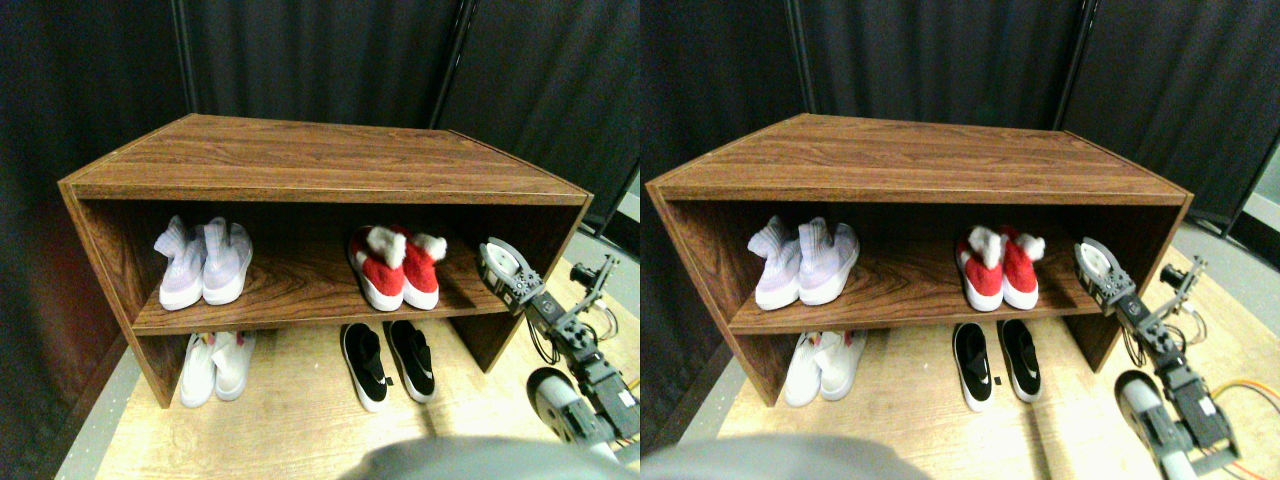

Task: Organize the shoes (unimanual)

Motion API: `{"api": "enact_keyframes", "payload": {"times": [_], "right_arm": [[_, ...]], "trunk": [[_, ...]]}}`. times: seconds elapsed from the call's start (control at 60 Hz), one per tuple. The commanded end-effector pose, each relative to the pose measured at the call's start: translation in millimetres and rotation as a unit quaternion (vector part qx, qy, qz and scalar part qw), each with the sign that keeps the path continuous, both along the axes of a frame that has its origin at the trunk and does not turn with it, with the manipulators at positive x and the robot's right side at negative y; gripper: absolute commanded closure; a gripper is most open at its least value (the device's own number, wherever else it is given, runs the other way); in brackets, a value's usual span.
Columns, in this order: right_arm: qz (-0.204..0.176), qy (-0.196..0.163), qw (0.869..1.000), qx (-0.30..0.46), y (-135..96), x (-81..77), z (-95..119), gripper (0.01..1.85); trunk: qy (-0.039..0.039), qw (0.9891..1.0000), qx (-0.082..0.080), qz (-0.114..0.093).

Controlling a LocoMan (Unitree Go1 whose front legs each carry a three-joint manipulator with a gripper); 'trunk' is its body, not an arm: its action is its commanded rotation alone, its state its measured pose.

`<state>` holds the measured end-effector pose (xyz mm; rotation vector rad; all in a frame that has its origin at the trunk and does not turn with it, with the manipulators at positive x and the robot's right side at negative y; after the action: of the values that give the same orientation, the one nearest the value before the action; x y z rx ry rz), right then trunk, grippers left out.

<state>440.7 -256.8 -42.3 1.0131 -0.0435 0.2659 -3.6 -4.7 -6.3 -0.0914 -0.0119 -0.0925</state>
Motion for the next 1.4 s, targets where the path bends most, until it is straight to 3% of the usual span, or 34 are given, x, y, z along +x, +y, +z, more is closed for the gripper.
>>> {"api": "enact_keyframes", "payload": {"times": [0.017, 0.183, 0.317, 0.367, 0.533, 0.7, 0.733, 0.817, 0.883, 1.0, 1.15, 1.4], "right_arm": [[0.013, -0.038, 0.999, 0.004, 1.8, -11.5, 8.2, 1.80], [0.027, -0.053, 0.998, -0.002, -8.2, -31.3, -4.9, 1.80], [0.021, -0.043, 0.998, 0.045, -9.9, -43.8, -22.4, 1.80], [0.011, -0.032, 0.998, 0.055, -9.6, -49.1, -29.7, 1.80], [-0.012, 0.002, 0.998, 0.066, -10.6, -59.2, -53.3, 1.80], [-0.028, 0.042, 0.994, 0.101, -11.9, -57.9, -83.2, 1.80], [-0.030, 0.061, 0.992, 0.110, -13.1, -55.2, -92.1, 1.80], [-0.043, 0.068, 0.991, 0.108, -16.5, -48.8, -104.5, 1.80], [-0.062, 0.094, 0.987, 0.119, -21.5, -37.6, -122.2, 1.80], [-0.082, 0.104, 0.984, 0.120, -28.7, -23.6, -139.9, 1.80], [-0.109, 0.124, 0.981, 0.099, -42.4, -1.6, -157.5, 1.80], [-0.119, 0.151, 0.975, 0.111, -55.7, 31.5, -174.0, 1.80]], "trunk": [[0.0104, 0.9999, -0.008, -0.002], [0.0204, 0.9998, -0.006, -0.001], [0.0294, 0.9996, -0.004, -0.001], [0.0311, 0.9995, -0.003, -0.001], [0.0494, 0.9988, 0.000, 0.003], [0.0607, 0.9981, 0.004, 0.004], [0.0633, 0.9980, 0.004, 0.005], [0.0692, 0.9976, 0.005, 0.006], [0.0714, 0.9974, 0.006, 0.006], [0.0742, 0.9972, 0.007, 0.007], [0.0746, 0.9972, 0.007, 0.008], [0.0709, 0.9974, 0.005, 0.012]]}}
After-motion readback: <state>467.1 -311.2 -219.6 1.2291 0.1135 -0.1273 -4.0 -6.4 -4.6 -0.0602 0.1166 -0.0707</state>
